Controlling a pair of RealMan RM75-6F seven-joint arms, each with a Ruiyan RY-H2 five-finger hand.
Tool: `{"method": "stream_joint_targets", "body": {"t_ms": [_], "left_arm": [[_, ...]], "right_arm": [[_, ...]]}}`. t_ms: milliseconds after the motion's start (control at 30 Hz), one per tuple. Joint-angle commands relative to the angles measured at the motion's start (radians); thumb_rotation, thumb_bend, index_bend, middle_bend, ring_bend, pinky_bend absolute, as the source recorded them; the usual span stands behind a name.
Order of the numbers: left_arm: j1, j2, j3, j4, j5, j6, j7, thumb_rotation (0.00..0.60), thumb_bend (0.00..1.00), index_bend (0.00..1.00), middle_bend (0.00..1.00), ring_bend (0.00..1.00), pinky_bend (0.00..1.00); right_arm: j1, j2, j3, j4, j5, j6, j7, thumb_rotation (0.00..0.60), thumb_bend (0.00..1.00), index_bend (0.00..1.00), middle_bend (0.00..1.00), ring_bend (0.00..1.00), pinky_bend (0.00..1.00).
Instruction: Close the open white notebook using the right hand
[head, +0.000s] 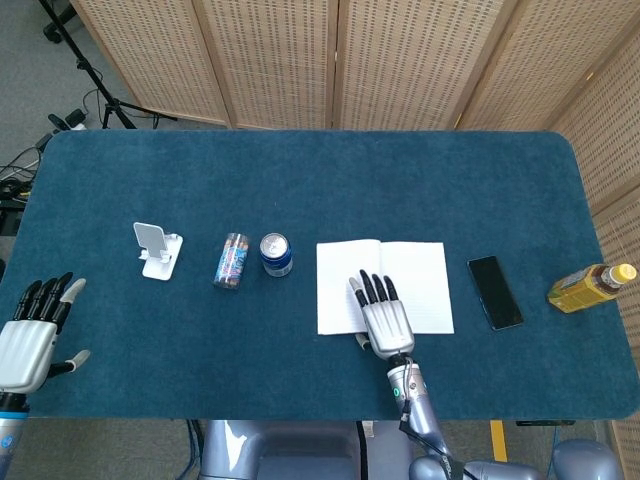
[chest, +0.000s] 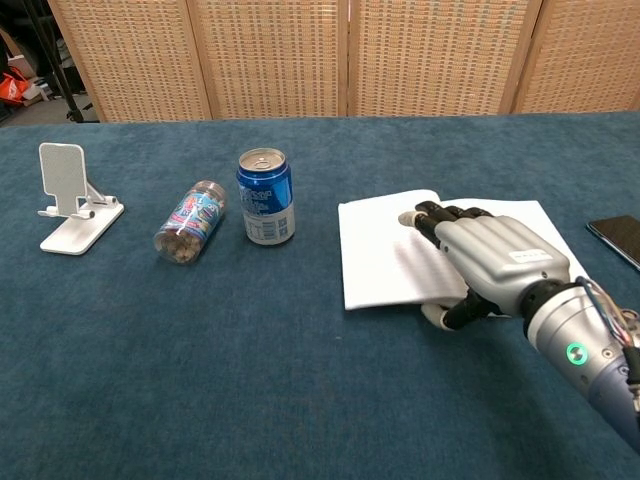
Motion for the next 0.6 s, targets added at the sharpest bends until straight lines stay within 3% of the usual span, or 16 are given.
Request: {"method": "stream_joint_targets", "body": {"t_ms": [33,467,600], "left_arm": [[0.001,0.0,0.0,0.0,0.001,0.002,-0.001,0.6,0.03,0.0,0.0,0.0,0.0],[0.001,-0.003,0.004,0.004,0.013,0.006,-0.01,0.6,0.03,0.0,0.0,0.0,0.0],[0.002,-0.003,0.004,0.004,0.014,0.008,-0.012,0.6,0.03,0.0,0.0,0.0,0.0]], "right_arm": [[-0.005,0.006,-0.003,0.001,-0.005,0.006,0.007,0.6,0.77,0.0,0.0,0.0,0.06],[-0.019,0.033,0.005,-0.02,-0.015,0.036,0.022,0.6,0.77,0.0,0.0,0.0,0.06],[-0.026,0.047,0.009,-0.039,-0.034,0.064,0.025,0.6,0.67,0.0,0.0,0.0,0.04]]}}
